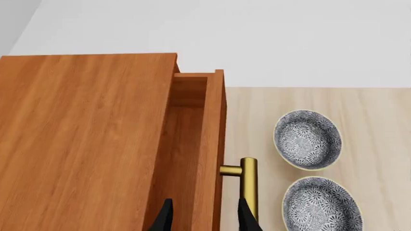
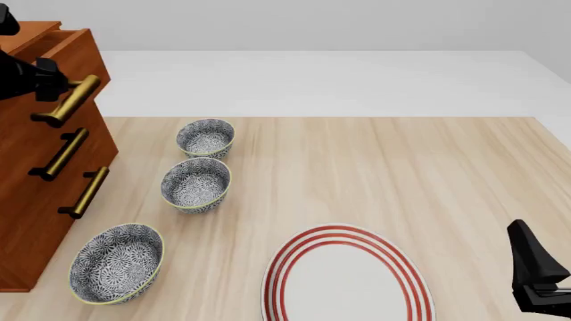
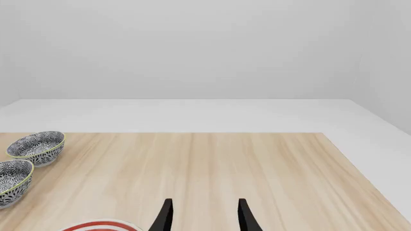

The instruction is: Open the top drawer of the cabinet.

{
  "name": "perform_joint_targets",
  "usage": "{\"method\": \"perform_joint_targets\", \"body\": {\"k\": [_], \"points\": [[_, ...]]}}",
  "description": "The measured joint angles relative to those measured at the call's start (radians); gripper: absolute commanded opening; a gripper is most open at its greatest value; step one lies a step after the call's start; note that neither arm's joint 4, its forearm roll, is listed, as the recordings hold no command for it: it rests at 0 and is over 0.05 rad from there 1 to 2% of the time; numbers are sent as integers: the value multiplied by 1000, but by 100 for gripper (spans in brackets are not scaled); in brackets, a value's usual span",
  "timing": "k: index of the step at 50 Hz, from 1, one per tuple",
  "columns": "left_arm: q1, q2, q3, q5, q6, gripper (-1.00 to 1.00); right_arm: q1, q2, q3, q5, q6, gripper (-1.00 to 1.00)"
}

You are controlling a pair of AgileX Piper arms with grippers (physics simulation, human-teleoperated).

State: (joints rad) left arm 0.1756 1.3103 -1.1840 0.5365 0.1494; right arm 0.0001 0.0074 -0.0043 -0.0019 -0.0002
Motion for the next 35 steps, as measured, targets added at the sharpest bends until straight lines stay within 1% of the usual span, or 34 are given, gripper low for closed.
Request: {"method": "perform_joint_targets", "body": {"k": [35], "points": [[-68, 1, -4, 12, -23, 100, 0, 0, 0, 0, 0, 100]]}}
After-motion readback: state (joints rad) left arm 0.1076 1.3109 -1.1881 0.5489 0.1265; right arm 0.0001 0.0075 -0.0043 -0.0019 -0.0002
